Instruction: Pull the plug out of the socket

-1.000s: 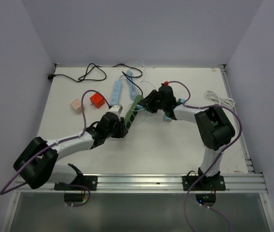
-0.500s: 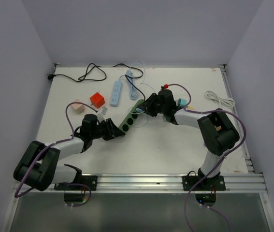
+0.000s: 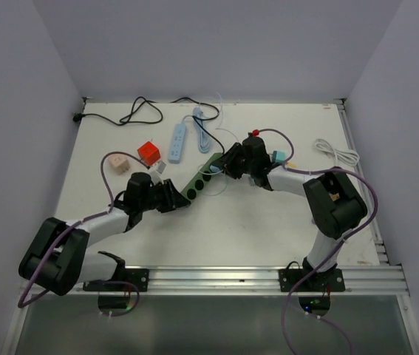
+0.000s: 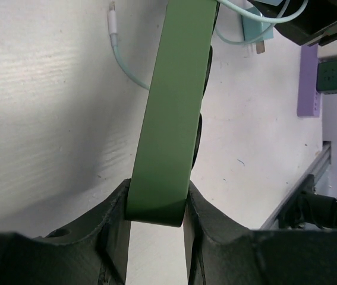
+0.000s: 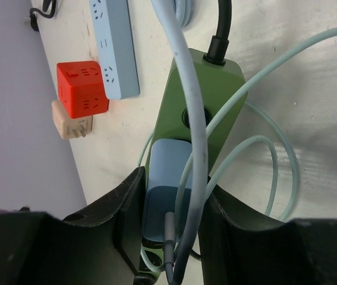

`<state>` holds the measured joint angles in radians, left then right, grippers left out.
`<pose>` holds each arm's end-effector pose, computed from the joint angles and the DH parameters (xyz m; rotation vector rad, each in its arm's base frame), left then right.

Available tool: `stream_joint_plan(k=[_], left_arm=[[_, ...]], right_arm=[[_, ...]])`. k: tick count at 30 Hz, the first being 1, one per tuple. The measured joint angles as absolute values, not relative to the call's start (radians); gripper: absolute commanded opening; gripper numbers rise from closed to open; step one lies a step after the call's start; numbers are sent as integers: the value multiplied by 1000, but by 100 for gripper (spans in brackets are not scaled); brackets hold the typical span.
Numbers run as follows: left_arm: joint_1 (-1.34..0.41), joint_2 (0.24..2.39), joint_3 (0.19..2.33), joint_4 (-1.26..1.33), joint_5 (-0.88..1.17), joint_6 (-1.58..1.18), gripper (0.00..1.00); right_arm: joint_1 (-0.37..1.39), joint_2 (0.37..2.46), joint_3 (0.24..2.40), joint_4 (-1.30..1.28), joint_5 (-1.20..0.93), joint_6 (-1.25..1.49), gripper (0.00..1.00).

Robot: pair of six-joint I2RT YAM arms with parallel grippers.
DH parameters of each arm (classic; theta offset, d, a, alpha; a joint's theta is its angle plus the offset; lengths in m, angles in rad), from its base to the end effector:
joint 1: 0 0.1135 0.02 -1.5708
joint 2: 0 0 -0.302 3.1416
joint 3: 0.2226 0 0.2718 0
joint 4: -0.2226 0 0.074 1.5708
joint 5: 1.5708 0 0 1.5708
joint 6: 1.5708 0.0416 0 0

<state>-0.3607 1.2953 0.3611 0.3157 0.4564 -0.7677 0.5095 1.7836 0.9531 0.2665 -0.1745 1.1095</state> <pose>0.2128 -0.0999 0.1621 -0.1978 2.3417 -1.1014 0.3492 0.2034 0.1920 0.5849 2.2728 1.0760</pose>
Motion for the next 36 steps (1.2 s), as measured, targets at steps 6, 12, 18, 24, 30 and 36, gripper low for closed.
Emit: stream_joint_plan(k=[6, 12, 18, 24, 30, 36], left_arm=[[-545, 1249, 480, 145, 138, -678, 0], [-651, 1249, 538, 52, -56, -632, 0], [-687, 1249, 552, 27, -125, -612, 0], [-659, 1258, 542, 54, -58, -637, 0], [-461, 1283, 420, 232, 297, -746, 0], [-385, 1288, 394, 301, 466, -833, 0]], right_arm=[[490, 1784, 987, 235, -162, 1092, 0], [484, 1781, 987, 228, -157, 1097, 0], [484, 1781, 987, 229, -157, 1108, 0], [484, 1771, 957, 278, -152, 1106, 0], [492, 1733, 891, 308, -144, 1091, 0], [498, 1680, 862, 321, -125, 1092, 0]])
